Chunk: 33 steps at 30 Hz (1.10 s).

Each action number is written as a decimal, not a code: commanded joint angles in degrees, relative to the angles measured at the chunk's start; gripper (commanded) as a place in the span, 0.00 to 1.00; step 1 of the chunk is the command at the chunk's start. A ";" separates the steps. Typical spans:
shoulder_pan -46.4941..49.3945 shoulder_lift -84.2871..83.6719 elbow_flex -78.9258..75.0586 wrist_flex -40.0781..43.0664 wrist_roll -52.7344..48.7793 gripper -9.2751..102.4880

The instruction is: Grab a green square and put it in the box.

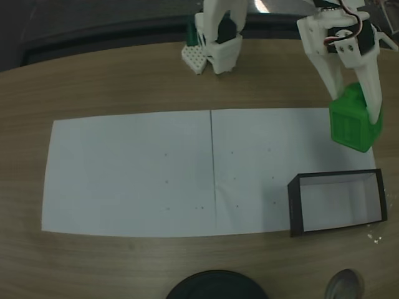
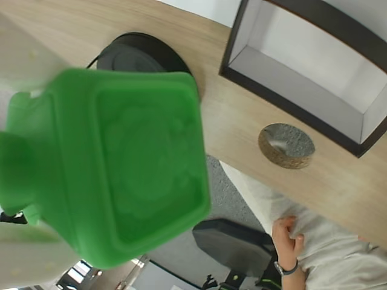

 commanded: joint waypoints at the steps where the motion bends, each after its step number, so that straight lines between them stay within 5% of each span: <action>1: -1.05 -2.90 -3.16 -2.37 -0.26 0.13; 23: -1.49 -28.83 -3.16 -15.73 0.44 0.13; 30: -1.05 -28.39 -3.25 -15.03 8.26 0.34; 33: -1.23 -28.30 -3.25 -14.77 8.17 0.33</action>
